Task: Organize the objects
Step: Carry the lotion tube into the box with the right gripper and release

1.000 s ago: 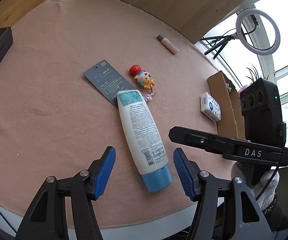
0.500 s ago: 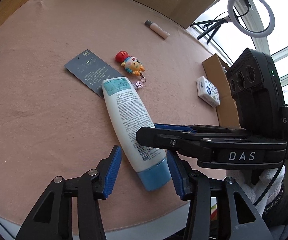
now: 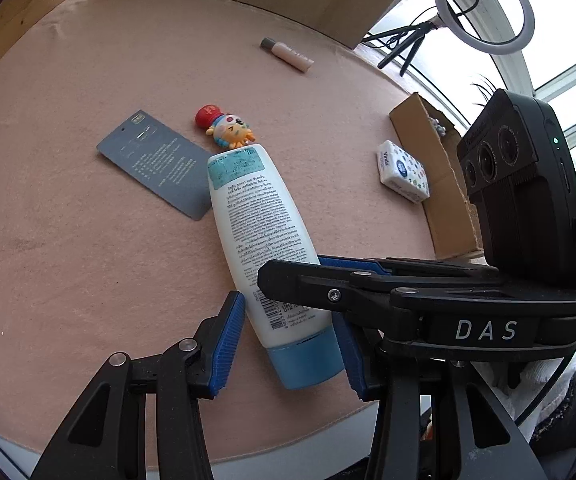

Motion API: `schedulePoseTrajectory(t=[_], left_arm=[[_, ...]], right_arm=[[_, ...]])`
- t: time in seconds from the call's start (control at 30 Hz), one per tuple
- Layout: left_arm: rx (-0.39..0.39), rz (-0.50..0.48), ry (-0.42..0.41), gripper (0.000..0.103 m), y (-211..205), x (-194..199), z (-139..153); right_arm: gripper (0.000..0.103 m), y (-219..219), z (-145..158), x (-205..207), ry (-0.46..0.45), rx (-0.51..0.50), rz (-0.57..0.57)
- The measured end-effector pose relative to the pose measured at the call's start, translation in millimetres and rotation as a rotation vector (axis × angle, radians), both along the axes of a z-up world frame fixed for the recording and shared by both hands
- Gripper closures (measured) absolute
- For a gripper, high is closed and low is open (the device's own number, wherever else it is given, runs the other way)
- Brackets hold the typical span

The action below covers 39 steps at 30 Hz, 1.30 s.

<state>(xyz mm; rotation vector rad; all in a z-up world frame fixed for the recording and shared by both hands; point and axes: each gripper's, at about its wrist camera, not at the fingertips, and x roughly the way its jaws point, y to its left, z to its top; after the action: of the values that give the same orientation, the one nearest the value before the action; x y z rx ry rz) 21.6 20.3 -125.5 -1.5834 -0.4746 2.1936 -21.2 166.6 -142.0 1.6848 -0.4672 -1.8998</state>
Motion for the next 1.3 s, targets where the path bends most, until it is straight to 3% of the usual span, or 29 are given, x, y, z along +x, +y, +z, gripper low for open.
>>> schedulePoseTrajectory(t=[0.53, 1.3], left_arm=[[-0.007, -0.125, 0.083, 0.055, 76, -16, 40], [0.037, -0.351, 0.216, 0.055, 256, -68, 89]], right_arm=[[0.073, 78, 37, 10, 0.084, -0.018, -0.152], [0.073, 236, 98, 31, 0.24, 0.031, -0.412]])
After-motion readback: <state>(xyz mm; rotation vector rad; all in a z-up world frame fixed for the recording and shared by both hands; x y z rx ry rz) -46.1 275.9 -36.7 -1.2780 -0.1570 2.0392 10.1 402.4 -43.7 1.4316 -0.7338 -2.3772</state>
